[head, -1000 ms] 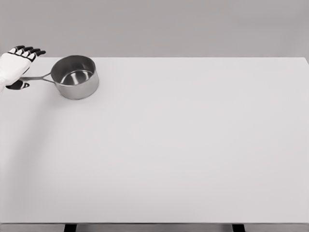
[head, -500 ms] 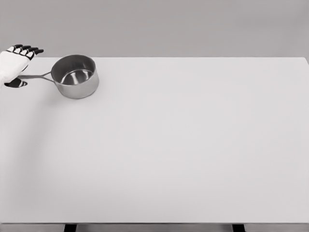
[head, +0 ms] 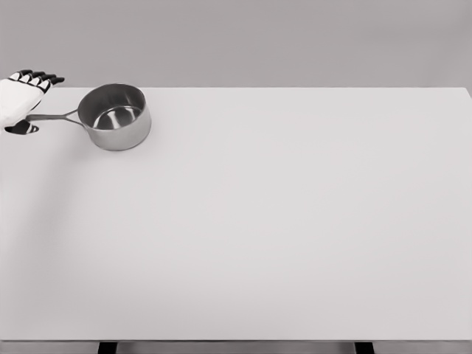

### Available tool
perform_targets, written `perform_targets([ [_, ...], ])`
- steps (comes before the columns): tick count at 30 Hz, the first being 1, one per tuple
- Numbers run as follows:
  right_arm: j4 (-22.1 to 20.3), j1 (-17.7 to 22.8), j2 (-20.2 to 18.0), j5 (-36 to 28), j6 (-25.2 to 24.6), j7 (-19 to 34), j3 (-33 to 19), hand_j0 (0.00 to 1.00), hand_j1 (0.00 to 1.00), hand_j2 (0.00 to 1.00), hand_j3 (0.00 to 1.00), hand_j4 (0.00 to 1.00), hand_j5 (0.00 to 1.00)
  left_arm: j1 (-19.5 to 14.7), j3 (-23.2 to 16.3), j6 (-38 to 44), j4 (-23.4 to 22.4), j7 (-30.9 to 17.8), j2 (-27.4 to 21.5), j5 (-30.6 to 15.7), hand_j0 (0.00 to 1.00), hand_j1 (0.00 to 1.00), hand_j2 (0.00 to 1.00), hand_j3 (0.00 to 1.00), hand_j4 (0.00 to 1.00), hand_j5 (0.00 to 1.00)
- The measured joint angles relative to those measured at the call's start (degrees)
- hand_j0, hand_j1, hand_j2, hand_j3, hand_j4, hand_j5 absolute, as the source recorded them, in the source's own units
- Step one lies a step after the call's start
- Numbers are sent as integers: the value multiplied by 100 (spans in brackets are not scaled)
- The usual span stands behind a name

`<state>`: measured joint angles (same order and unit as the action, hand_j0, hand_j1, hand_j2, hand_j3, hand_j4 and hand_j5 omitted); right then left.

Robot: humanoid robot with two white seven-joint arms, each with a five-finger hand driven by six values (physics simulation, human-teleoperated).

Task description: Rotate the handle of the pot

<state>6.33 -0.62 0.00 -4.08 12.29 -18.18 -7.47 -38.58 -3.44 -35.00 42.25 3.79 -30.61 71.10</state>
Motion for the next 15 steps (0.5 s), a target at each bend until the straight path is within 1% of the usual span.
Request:
perform_targets([
  [4,0,0,0,0,0,-1,0,100,100,100,100,100,100,-149,-31,0,-19,1,31,40,100,100,100,100,100,100],
  [8,0,0,0,0,0,-1,0,100,100,100,100,100,100,-185,-130,0,-34,3,60,63,100,100,100,100,100,100],
  [11,0,0,0,0,0,-1,0,100,100,100,100,100,100,-343,-190,0,-197,30,73,64,100,100,100,100,100,100],
  [15,0,0,0,0,0,-1,0,100,100,100,100,100,100,-352,-245,0,-310,64,82,70,100,100,100,100,100,100],
])
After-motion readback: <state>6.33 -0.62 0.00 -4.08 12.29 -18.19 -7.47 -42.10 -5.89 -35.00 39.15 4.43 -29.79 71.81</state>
